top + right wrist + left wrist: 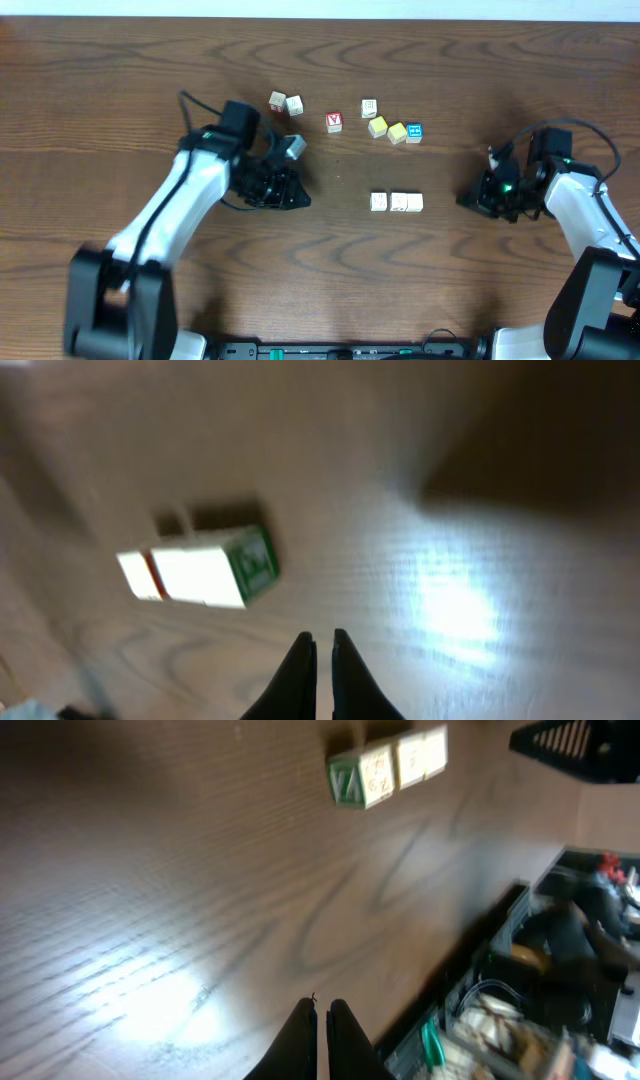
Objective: Lift 3 blocks
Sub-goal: 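Bring the left gripper forward to the left end of the block row, then move the right gripper left to the right end of the block row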
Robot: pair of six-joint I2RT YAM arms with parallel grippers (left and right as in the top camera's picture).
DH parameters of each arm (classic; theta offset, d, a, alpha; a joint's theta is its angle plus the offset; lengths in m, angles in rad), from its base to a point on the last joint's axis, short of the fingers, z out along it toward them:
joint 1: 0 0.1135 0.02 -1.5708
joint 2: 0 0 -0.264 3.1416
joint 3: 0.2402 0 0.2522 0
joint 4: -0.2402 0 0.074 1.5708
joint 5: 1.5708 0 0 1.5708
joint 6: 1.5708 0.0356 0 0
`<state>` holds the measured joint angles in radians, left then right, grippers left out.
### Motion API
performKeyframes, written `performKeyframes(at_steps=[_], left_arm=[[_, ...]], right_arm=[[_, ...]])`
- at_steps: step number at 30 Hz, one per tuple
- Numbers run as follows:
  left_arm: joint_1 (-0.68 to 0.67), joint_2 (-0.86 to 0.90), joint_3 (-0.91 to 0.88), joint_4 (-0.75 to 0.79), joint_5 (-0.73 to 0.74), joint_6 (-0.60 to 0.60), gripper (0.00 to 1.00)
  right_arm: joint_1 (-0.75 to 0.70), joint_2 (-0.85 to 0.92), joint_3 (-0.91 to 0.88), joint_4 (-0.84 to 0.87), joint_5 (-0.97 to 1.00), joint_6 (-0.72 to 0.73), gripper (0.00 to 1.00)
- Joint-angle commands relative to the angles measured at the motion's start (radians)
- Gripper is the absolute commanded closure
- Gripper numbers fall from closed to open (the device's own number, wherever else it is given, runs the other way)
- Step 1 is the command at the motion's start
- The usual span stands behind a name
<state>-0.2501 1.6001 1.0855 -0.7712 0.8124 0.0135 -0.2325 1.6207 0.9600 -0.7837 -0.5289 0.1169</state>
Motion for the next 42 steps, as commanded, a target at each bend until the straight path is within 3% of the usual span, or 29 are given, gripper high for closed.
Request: performKeyframes(at_steps=[1,6,12,23,24,26,28,31,42], left_arm=[[-0.001,-0.136,-0.089,0.071,-0.051,-0.105,0.93],[-0.026,-0.284,-0.263,0.306,-0.116,-0.272,0.93],[-0.05,-0.278,-0.358,0.541,-0.174,-0.488,0.93],[-0.159,-0.128,-0.358,0.8,-0.194,-0.582,0.93],[-0.163,-0.11,-0.358,0.803,-0.225,-0.609,0.93],[-0.169,-0.07,-0.358,0.803,-0.3,-0.697,0.93],[-0.176,-0.031,-0.358,0.817,-0.331,-0.776,0.92],[-0.2,0.027,-0.358,0.887,-0.314,-0.787,0.93],[-0.309,0.121,-0.358,1.01,-0.301,-0.705,0.92]], right_arm=[[-0.002,-0.002,0.027,0.028,-0.03,0.018,0.97],[-0.002,-0.002,0.027,0.044,-0.029,0.029,0.93],[-0.002,-0.002,0.027,0.043,-0.03,0.101,0.9],[-0.002,-0.002,0.026,0.056,0.003,0.159,0.63],[-0.001,-0.002,0.026,0.056,0.005,0.159,0.56],[-0.001,-0.002,0.025,0.056,0.004,0.159,0.55],[-0.001,-0.002,0.025,0.06,0.004,0.16,0.65],[0.002,-0.001,0.024,0.064,0.01,0.159,0.99],[0.106,0.003,-0.026,0.186,0.031,0.129,0.99]])
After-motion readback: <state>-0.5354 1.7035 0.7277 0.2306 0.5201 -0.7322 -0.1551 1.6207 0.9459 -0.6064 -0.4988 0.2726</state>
